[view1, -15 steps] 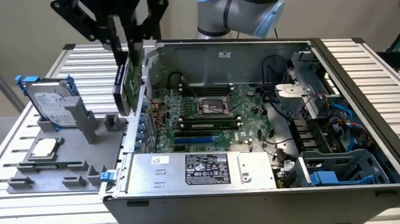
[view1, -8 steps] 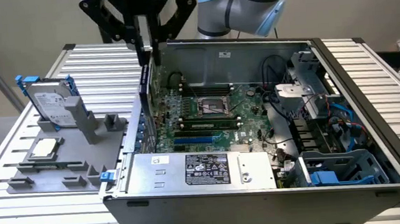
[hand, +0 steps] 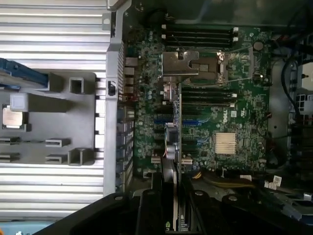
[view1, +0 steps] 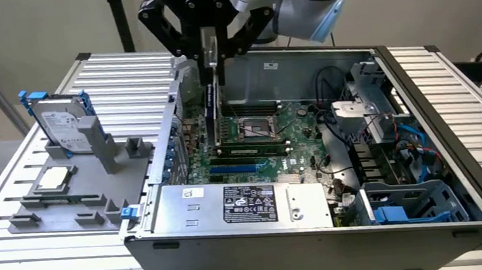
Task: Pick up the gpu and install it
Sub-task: 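Pick up the gpu and move the gpu toward the slot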
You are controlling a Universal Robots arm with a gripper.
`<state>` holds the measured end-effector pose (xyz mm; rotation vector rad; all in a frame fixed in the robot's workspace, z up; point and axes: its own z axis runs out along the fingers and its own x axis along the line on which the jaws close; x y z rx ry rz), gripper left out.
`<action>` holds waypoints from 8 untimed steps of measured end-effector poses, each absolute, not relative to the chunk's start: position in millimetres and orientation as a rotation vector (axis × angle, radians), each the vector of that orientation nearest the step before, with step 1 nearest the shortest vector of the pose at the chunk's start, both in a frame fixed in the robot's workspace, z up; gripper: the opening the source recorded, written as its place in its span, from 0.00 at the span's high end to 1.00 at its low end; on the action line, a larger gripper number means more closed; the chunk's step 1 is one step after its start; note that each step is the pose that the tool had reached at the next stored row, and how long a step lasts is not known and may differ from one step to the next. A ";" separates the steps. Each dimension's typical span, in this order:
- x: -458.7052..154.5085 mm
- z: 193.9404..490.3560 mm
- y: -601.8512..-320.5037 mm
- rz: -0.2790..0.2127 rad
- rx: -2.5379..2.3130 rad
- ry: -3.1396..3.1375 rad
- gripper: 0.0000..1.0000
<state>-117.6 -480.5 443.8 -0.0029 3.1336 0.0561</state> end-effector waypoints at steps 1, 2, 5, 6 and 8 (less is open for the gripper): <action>-112.9 442.0 -480.0 0.055 -0.003 3.134 1.00; -108.3 440.1 -479.3 0.055 -0.003 3.134 1.00; -94.7 434.7 -476.0 0.054 -0.003 3.134 1.00; -90.2 432.9 -474.7 0.054 -0.003 3.134 1.00; -81.3 429.4 -472.0 0.053 -0.003 3.134 1.00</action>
